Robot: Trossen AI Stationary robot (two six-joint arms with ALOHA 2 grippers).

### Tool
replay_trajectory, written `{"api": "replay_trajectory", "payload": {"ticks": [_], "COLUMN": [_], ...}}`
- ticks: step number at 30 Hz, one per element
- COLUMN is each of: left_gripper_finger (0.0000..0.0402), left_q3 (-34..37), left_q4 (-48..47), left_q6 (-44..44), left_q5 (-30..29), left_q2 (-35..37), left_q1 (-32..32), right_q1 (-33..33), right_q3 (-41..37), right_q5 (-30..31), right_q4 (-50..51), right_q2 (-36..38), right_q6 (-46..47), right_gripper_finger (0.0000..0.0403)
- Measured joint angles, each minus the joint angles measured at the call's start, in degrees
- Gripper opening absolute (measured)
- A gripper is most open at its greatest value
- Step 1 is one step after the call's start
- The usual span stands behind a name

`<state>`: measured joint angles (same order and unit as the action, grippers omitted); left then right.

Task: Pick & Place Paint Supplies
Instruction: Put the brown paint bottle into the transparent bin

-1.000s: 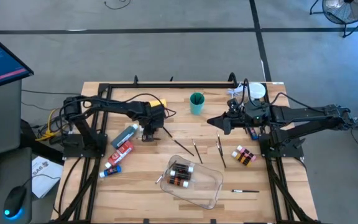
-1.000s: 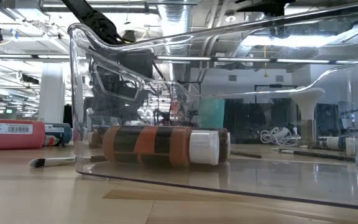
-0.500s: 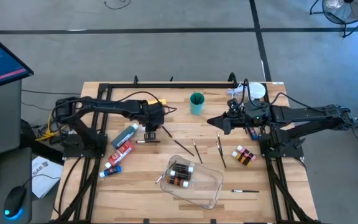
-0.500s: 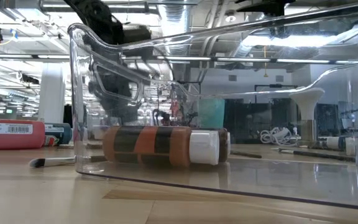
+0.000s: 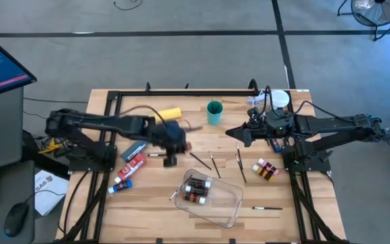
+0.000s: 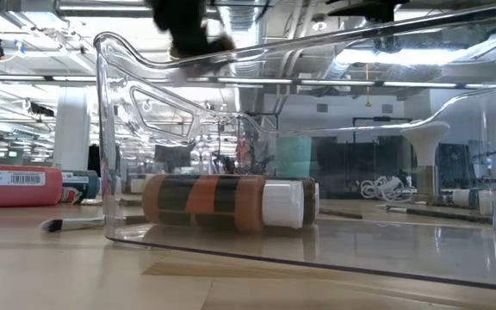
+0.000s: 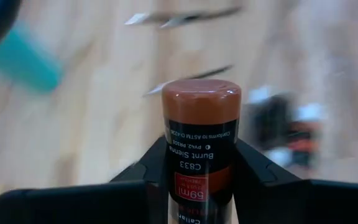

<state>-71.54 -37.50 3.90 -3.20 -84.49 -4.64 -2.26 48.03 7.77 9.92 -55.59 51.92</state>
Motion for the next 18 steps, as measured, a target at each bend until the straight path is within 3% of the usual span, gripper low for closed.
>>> {"api": "replay_trajectory", "payload": {"ticks": [8, 18], "left_gripper_finger": [0.0075, 0.0076], "left_q3": [-14.5, -17.0], "left_q4": [-0.3, 0.5], "left_q6": [3.1, 8.6], "left_q5": [-2.3, 2.0], "left_q2": [-13.0, -25.6], "left_q1": [-13.3, -18.4], "right_q1": [0.0, 0.0], "right_q3": [0.0, 0.0], "right_q5": [-0.2, -0.4], "right_q4": [0.6, 2.0], "right_q2": [0.0, 0.0], "right_q6": [-1.3, -2.9], "right_gripper_finger": [0.0061, 0.0061]}}
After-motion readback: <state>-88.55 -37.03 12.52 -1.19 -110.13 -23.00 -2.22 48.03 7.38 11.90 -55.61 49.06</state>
